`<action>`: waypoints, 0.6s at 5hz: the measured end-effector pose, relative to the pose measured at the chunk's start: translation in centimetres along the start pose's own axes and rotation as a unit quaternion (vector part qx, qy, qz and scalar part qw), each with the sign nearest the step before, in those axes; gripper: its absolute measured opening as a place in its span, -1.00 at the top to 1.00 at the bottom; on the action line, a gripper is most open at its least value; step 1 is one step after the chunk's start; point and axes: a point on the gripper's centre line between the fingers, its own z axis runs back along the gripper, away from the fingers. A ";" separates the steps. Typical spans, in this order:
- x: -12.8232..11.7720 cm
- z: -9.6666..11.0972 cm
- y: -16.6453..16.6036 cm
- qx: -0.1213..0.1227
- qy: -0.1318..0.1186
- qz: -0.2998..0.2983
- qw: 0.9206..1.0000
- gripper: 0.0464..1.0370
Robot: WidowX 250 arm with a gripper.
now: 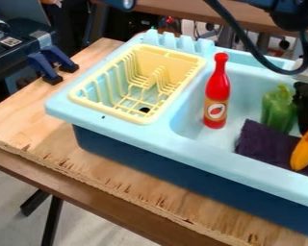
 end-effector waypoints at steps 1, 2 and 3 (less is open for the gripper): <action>-0.8 0.3 -0.1 -0.006 -0.015 0.021 1.000 -0.93; -0.8 4.0 -0.3 0.000 -0.074 0.026 0.997 -0.93; -1.3 8.9 -0.5 0.002 -0.140 0.021 0.990 -0.93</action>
